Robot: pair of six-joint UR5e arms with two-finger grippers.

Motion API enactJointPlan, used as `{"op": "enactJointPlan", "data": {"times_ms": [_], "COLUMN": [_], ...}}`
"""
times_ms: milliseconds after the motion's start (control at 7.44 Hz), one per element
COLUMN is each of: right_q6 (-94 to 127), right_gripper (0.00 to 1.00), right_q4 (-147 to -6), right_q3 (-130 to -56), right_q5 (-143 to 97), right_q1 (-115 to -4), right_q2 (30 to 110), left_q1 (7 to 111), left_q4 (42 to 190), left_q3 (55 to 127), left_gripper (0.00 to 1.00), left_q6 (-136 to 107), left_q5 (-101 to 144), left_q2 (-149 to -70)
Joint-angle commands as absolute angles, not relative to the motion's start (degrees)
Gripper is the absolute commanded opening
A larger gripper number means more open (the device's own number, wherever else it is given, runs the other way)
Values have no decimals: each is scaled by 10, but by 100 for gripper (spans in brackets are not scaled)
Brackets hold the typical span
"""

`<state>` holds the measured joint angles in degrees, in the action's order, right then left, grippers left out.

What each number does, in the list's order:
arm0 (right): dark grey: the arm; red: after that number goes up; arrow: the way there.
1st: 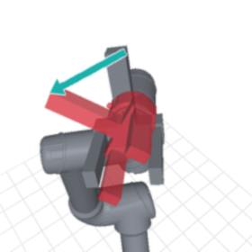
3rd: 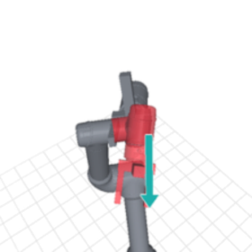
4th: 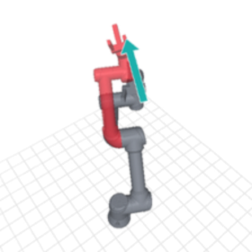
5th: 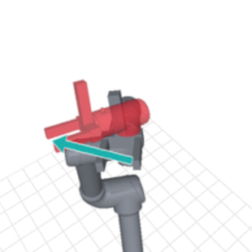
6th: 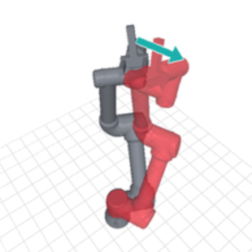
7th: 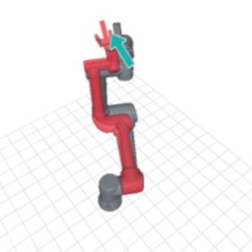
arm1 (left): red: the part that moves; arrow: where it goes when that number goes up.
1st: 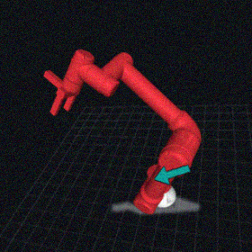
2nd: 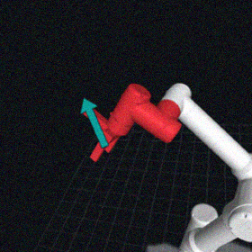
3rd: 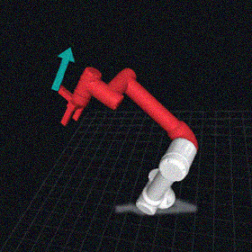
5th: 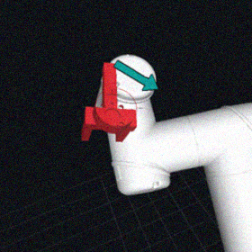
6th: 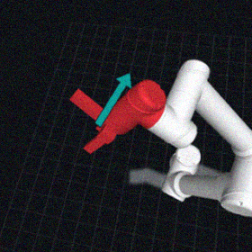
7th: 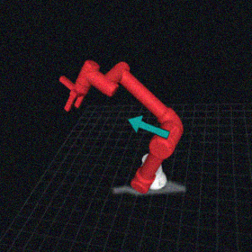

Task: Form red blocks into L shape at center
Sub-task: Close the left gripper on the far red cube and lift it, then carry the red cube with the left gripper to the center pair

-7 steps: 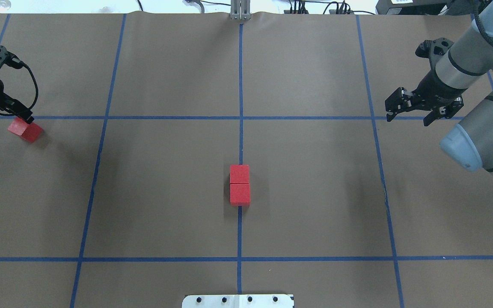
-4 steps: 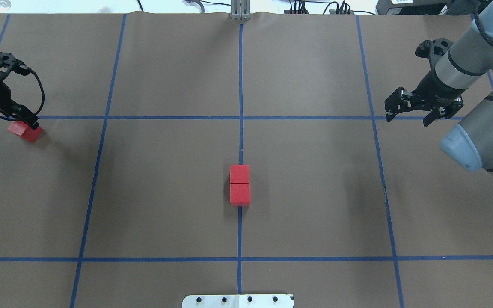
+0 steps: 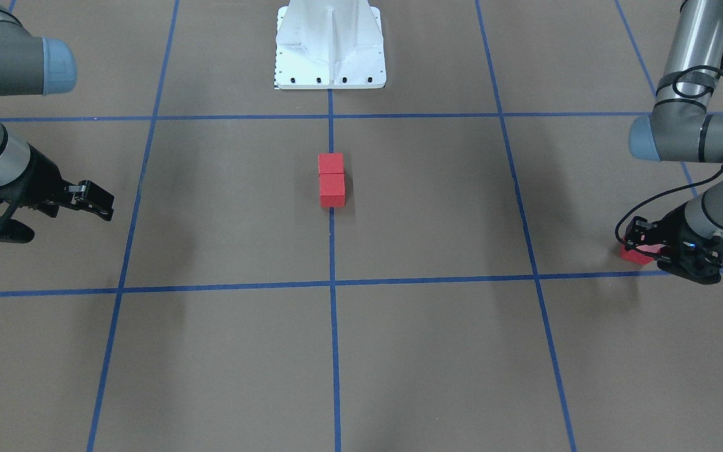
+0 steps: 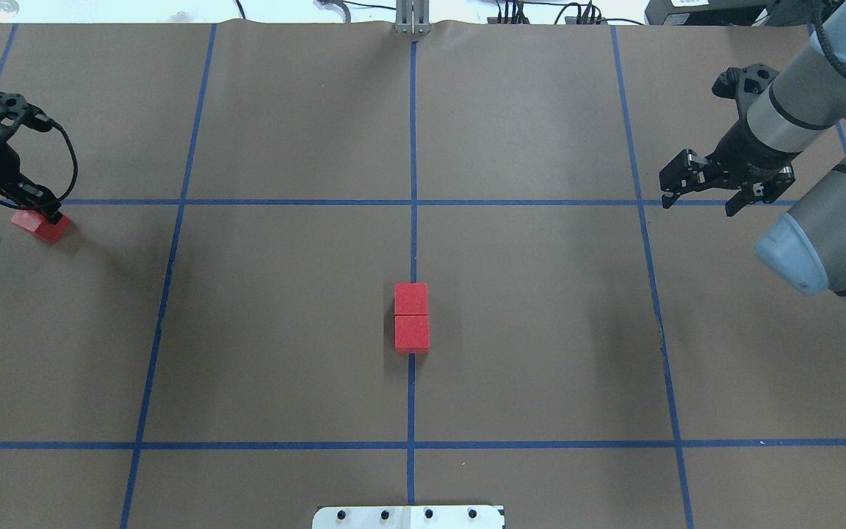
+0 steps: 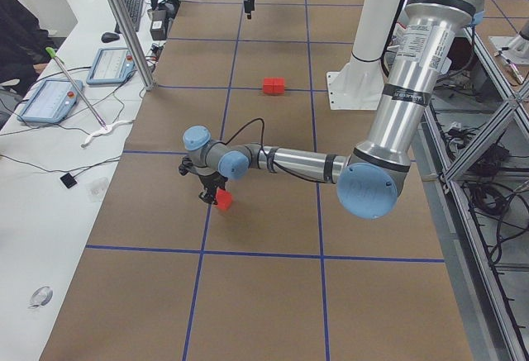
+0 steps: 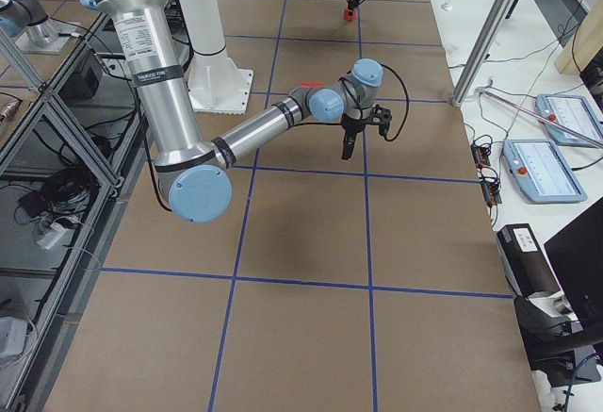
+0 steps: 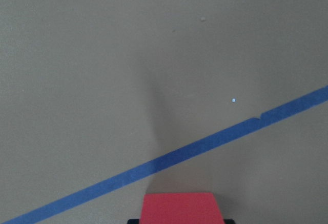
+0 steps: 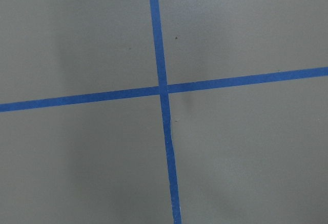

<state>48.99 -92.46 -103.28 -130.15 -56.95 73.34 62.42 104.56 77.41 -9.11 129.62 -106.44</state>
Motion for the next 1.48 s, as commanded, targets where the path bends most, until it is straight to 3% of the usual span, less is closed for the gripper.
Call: {"op": "enactJointPlan", "data": {"times_ms": [0,134,538,807,1075,1344], "right_q6": [496,495,493,493,493,493], "right_gripper": [100,100,100,100,100,100], "right_q4": [-925,-925,-925,-925,-925,-925], "right_q3": [-1034,-1031,-1024,-1015,-1012,-1009], "right_q5": [-1301,-1301,-1300,-1299,-1299,-1299], "right_q1": [-567,-566,-559,-559,-559,-559], "right_q2": [729,729,729,722,722,721], "left_q1": [626,622,432,356,323,324], "left_q4": [940,913,918,912,922,922], "left_q3": [819,879,1025,1020,1006,935], "left_gripper": [0,0,0,0,0,0], "left_q6": [-211,-375,-972,-1225,-1392,-1501], "left_q5": [1355,1354,1246,1206,1176,1175], "left_q2": [-1104,-1108,-1125,-1200,-1221,-1281]}}
